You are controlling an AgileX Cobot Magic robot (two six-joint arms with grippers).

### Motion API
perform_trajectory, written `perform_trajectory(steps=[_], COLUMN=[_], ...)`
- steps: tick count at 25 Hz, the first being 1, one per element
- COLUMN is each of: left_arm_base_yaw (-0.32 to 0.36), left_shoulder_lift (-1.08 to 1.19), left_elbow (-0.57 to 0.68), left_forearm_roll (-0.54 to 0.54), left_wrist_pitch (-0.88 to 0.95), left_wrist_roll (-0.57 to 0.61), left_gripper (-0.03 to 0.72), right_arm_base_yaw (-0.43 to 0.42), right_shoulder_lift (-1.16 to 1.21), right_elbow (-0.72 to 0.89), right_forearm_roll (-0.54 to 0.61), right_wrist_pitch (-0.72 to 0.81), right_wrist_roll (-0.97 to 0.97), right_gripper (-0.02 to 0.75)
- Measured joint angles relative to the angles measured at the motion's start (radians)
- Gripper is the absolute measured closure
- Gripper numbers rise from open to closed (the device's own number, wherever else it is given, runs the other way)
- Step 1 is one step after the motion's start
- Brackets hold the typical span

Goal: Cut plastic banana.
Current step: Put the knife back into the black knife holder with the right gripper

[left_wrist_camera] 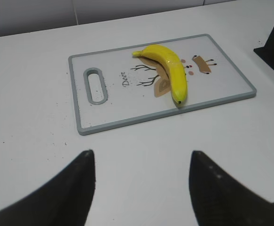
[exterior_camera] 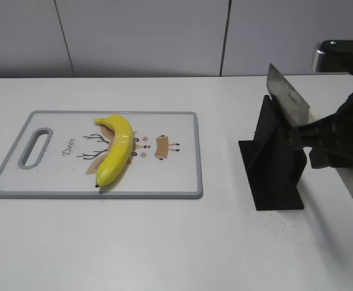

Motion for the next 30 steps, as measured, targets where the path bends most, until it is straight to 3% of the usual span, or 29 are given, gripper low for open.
perform_trajectory(steps=[8,26,28,30], left_arm_base_yaw=[0.000,0.000,0.000,0.000], left_shoulder_lift=[0.000,0.000,0.000,0.000], left_elbow=[0.000,0.000,0.000,0.000], left_forearm_roll=[0.002,0.002,0.002,0.002], left_wrist_pitch=[0.000,0.000,0.000,0.000], left_wrist_roll=[0.000,0.000,0.000,0.000], left_gripper=[0.096,0.099,0.099,0.099], right_arm_base_yaw=[0.000,0.000,0.000,0.000], right_shoulder_lift=[0.040,0.141,0.141,0.141], right_elbow=[0.000,0.000,0.000,0.000], right_forearm_roll=[-0.062,-0.042,-0.040,-0.036], right_wrist_pitch=[-0.051,-0.061,-0.061,-0.061], right_wrist_roll=[0.063,0.067,0.067,0.067], right_gripper=[0.554,0.554,0.510,0.367])
